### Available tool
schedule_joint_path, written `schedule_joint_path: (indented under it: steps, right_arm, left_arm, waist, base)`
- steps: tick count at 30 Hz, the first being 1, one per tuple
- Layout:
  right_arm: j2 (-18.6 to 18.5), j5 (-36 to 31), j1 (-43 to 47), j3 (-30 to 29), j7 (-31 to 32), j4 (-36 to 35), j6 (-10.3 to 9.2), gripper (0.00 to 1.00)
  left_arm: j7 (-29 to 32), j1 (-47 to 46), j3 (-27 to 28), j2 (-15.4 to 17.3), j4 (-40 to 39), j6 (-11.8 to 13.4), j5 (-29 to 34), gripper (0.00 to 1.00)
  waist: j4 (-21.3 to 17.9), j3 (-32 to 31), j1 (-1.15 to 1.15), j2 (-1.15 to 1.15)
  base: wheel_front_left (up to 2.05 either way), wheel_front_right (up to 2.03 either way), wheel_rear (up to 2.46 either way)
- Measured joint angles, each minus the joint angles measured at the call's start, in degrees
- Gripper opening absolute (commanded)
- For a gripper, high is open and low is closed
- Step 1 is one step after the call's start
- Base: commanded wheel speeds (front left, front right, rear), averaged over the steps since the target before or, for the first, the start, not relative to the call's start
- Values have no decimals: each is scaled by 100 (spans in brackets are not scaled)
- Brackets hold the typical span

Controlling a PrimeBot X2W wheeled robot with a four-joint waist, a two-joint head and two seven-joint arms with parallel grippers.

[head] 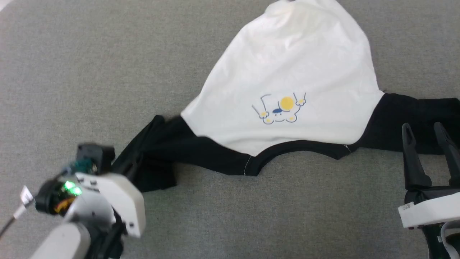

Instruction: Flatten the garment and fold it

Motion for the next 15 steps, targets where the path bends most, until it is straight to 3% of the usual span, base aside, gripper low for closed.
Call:
schedule_joint_path:
  steps: [1, 2, 3, 4, 11, 15]
  right_arm:
    - [0, 0, 5, -3, 0, 8, 0, 100]
    - [-2, -1, 19, -4, 0, 18, -1, 100]
    - [-1, -1, 30, -4, 0, 29, -1, 100]
    - [0, -1, 37, 3, 3, 42, 0, 100]
    - [3, 0, 100, 99, 15, 96, 0, 100]
    - [3, 0, 115, 114, 16, 94, -1, 100]
  left_arm:
    - [-9, 131, -13, 14, -21, 0, -7, 4]
    - [-19, 236, -38, 8, -32, 0, -27, 43]
    - [-66, 312, -63, -42, -36, 0, -81, 90]
    - [-118, 367, -91, -108, -32, -2, -120, 100]
    - [-732, 434, -123, -724, -172, -229, -579, 100]
    - [-955, 66, -70, -806, -735, -458, -631, 100]
  waist:
    - [-2, -15, 0, 0]
    - [-3, -29, 0, 0]
    - [-3, -43, 0, 0]
    - [-4, -57, -1, 0]
    - [-27, -173, 0, 0]
    - [-62, -216, -1, 0]
  base:
    - [0, 0, 0]
    - [0, 0, 0]
    - [0, 0, 0]
    - [0, 0, 0]
    - [0, 0, 0]
    - [0, 0, 0]
